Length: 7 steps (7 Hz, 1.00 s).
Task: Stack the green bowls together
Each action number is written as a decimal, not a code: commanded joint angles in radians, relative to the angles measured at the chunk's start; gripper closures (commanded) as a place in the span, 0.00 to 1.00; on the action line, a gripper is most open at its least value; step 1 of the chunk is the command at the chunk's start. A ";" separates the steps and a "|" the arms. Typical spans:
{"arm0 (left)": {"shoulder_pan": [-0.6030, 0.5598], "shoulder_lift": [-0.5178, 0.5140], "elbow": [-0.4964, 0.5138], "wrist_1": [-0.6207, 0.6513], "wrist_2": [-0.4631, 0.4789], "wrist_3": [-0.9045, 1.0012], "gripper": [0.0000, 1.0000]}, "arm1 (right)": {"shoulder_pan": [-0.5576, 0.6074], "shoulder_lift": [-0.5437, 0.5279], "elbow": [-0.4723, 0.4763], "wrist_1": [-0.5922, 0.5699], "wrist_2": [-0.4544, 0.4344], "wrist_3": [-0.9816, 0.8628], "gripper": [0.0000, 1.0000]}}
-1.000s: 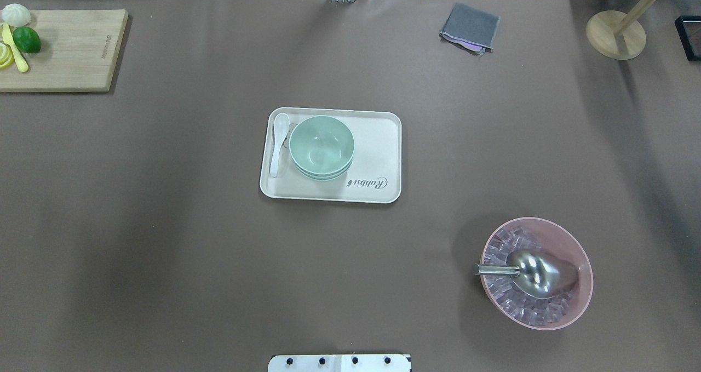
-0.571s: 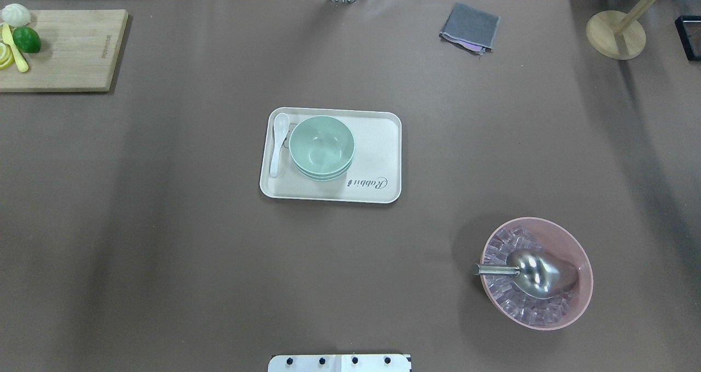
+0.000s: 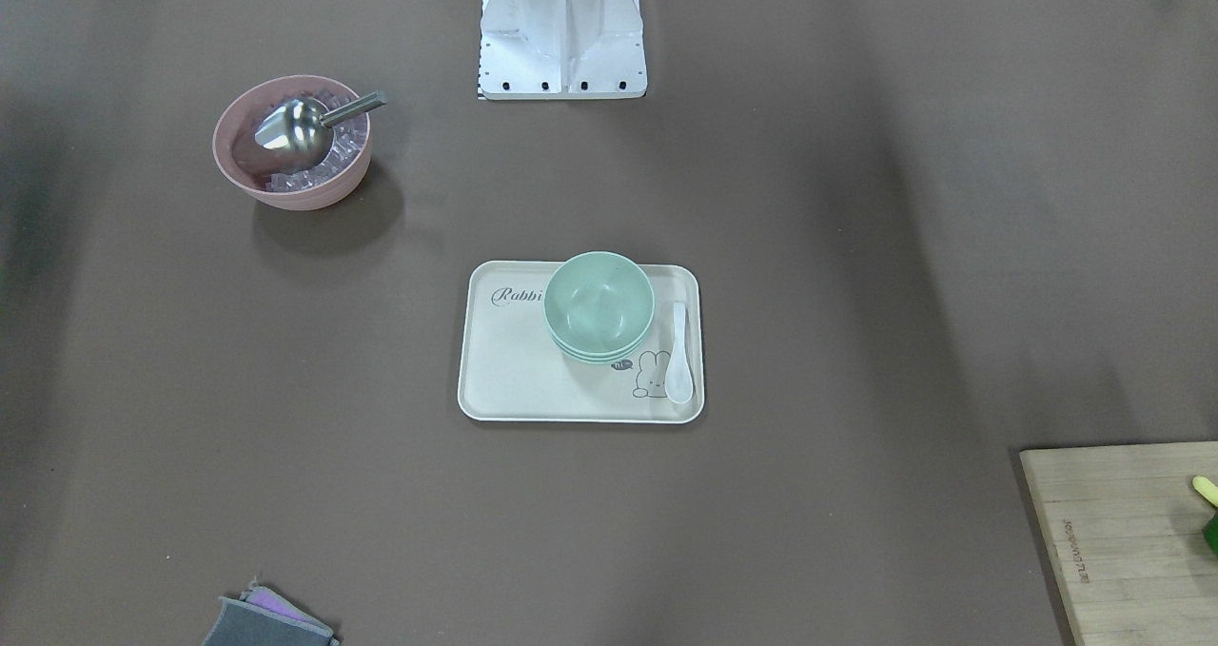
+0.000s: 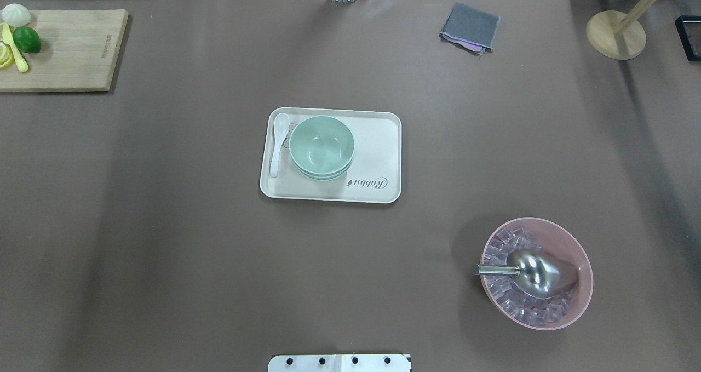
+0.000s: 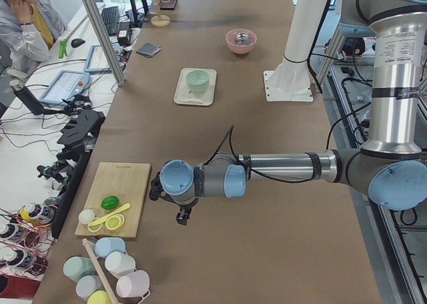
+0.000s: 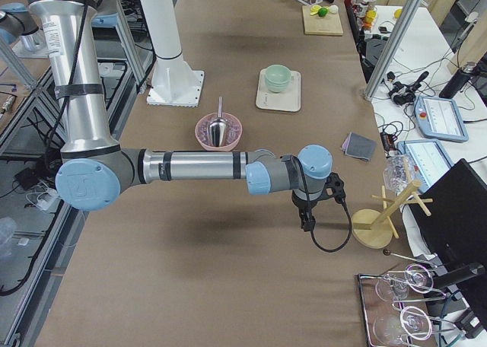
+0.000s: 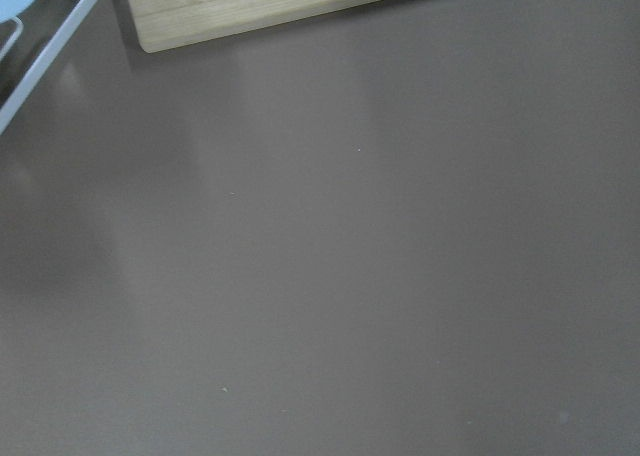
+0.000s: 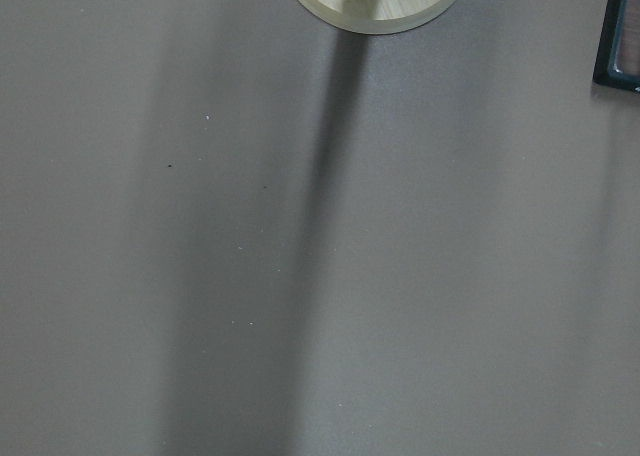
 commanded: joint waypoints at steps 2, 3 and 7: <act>-0.001 -0.017 -0.015 0.000 0.121 -0.003 0.01 | 0.000 -0.009 0.006 0.003 -0.004 0.009 0.00; -0.001 -0.017 -0.015 -0.002 0.122 -0.005 0.02 | 0.000 -0.011 0.008 0.003 -0.005 0.010 0.00; -0.002 -0.011 -0.035 0.002 0.167 -0.040 0.02 | 0.000 -0.034 0.006 0.003 -0.072 0.004 0.00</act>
